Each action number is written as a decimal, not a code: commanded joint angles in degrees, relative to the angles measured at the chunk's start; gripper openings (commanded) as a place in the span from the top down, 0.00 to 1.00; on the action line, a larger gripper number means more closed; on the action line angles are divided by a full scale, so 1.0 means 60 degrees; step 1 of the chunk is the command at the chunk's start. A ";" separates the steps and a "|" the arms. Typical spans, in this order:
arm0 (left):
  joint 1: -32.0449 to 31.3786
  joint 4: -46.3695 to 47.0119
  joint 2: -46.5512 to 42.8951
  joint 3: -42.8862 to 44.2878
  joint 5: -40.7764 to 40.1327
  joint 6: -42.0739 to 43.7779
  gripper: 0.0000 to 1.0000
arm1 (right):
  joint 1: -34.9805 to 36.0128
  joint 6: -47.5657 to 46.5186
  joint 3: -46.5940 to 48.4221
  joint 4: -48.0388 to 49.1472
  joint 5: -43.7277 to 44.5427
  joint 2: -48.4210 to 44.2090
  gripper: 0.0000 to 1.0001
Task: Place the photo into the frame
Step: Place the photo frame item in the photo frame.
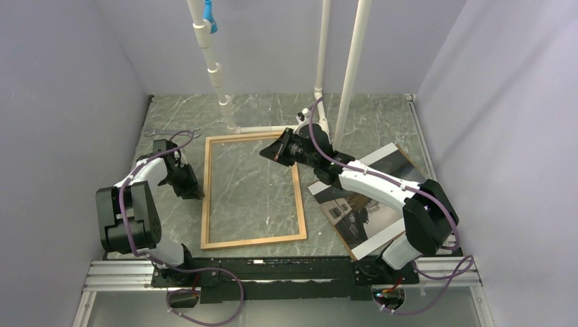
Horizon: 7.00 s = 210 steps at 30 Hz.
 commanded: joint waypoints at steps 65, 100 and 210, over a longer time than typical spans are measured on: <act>-0.0490 0.0110 0.0228 0.0115 0.0884 0.0235 1.00 | 0.0024 0.1009 -0.0609 0.2767 -0.1059 0.0762 1.00; -0.0679 0.0026 0.0244 0.0140 0.0781 0.0290 1.00 | -0.0002 -0.0248 -0.1834 0.1287 -0.0177 0.0395 1.00; -0.0804 -0.0052 0.0288 0.0188 0.0680 0.0303 1.00 | 0.0910 -0.1787 0.0815 -0.5813 0.4318 0.1881 0.00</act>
